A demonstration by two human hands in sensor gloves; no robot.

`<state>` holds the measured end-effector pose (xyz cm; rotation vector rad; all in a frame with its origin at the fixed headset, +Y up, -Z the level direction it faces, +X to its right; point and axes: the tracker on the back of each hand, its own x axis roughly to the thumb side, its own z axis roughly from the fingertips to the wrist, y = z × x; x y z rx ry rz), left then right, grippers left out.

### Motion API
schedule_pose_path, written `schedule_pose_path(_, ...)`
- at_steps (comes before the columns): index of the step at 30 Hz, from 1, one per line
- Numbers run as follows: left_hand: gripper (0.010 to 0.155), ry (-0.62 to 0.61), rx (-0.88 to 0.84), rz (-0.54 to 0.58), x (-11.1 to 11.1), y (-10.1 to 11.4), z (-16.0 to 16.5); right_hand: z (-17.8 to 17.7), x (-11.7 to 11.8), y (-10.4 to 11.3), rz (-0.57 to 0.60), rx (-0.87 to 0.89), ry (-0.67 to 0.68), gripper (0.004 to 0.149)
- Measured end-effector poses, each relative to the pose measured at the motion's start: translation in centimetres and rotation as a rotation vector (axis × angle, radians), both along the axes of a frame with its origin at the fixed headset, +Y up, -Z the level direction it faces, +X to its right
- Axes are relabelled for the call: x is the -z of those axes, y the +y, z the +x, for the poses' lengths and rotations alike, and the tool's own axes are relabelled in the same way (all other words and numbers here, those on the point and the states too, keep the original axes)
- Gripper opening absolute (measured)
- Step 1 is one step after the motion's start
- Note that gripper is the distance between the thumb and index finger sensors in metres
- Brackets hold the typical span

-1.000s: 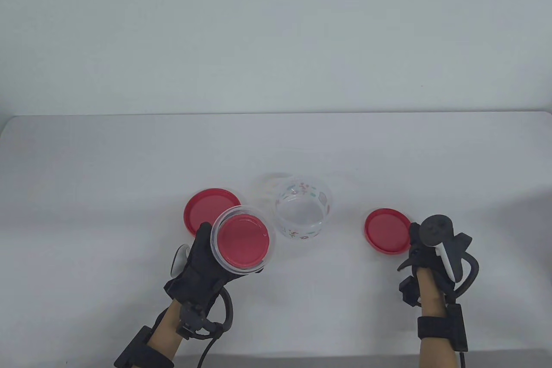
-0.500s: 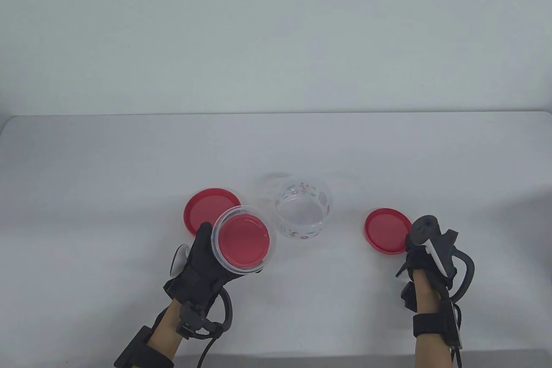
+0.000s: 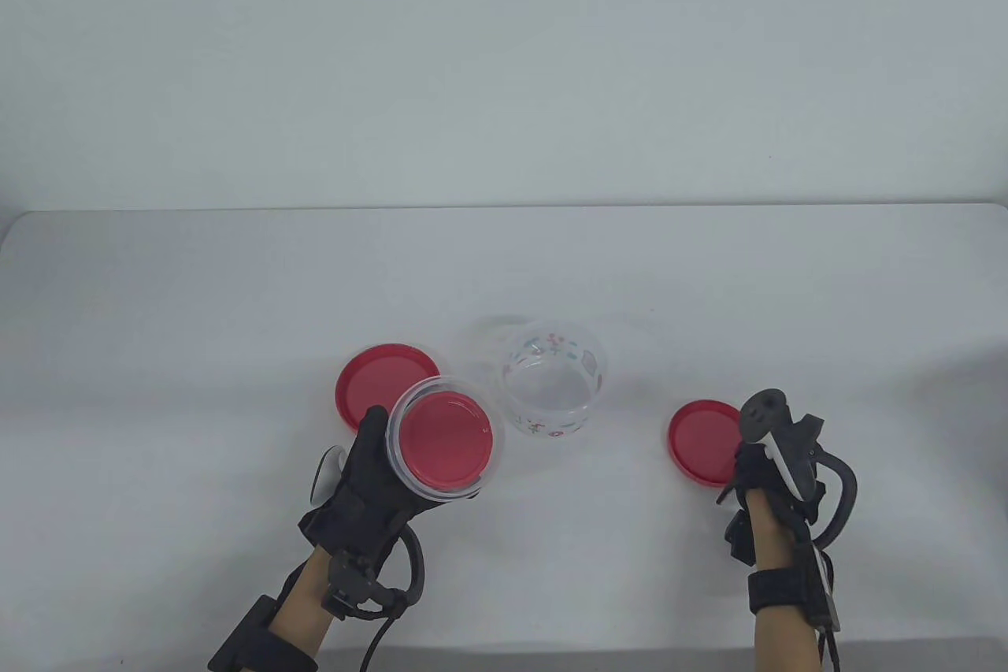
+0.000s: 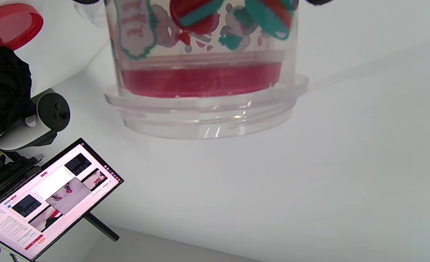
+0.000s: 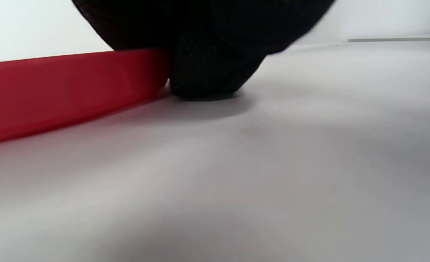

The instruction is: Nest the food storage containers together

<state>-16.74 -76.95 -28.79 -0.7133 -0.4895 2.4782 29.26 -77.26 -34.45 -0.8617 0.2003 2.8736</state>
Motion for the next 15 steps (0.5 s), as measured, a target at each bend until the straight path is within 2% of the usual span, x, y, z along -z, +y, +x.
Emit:
schedule_pose_path(6, 0.075, -0.002, -0.004, 0.007, 0.0, 0.0, 0.0, 1.1, -1.0, 1.1, 0.192, 0.175, -0.035, 0.035)
schedule_pose_path(11, 0.075, 0.001, -0.004, 0.011, 0.0, 0.0, 0.0, 1.5, -1.6, 1.4, 0.309, 0.446, -0.073, 0.037)
schedule_pose_path(15, 0.075, 0.002, 0.003, 0.005, 0.0, -0.1, 0.1, 1.7, -2.1, 1.9, 0.406, 0.608, -0.052, 0.041)
